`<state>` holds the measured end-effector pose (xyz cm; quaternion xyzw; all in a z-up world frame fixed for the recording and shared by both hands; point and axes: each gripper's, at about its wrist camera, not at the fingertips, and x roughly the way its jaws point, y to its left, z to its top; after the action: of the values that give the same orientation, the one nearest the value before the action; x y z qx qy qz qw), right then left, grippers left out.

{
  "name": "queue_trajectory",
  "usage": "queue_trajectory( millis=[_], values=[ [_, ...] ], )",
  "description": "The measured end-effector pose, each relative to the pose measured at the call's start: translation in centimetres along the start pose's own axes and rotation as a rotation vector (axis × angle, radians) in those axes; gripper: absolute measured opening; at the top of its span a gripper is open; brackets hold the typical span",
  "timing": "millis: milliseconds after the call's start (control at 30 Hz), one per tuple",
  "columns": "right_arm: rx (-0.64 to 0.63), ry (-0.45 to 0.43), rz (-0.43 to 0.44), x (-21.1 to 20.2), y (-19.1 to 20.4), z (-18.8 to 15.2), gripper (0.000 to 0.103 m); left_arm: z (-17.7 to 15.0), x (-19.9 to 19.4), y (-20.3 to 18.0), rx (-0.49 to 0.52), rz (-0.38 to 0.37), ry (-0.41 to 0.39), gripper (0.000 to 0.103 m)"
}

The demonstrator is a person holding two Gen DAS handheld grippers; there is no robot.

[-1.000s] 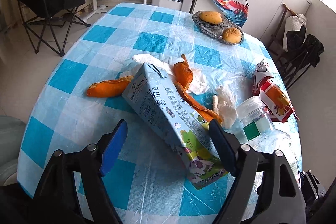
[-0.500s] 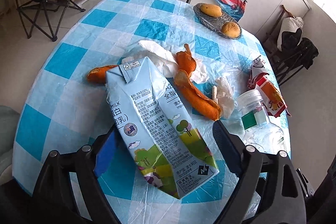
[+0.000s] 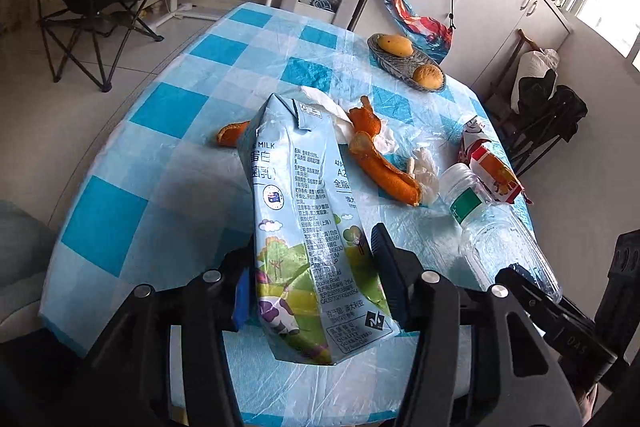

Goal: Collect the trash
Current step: 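Carry the bottle and milk carton over the yellow basin and release both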

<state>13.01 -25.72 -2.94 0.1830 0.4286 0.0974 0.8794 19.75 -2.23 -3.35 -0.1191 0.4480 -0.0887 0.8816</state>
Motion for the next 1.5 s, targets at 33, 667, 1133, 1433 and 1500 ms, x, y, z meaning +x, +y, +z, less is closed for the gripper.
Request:
queue_trajectory(
  millis=[33, 667, 1133, 1433, 1500],
  values=[
    [0.014, -0.006, 0.015, -0.2, -0.1, -0.1, 0.057, -0.3, -0.6, 0.0, 0.010, 0.001, -0.007, 0.050],
    [-0.013, -0.054, 0.182, -4.5, 3.9, -5.2, 0.057, -7.0, -8.8, 1.7, 0.091, 0.012, -0.065, 0.050],
    [-0.232, 0.184, 0.169, -2.3, 10.7, -13.3, 0.057, -12.9, -11.9, 4.1, 0.048, -0.010, 0.002, 0.050],
    [-0.170, 0.194, 0.080, -1.4, 9.2, -13.4, 0.069, -16.0, -10.9, 4.1, 0.033, -0.016, 0.122, 0.051],
    [-0.110, 0.144, 0.062, -2.4, 8.0, -13.0, 0.071, -16.2, -10.5, 4.0, 0.047, -0.010, 0.144, 0.051]
  ],
)
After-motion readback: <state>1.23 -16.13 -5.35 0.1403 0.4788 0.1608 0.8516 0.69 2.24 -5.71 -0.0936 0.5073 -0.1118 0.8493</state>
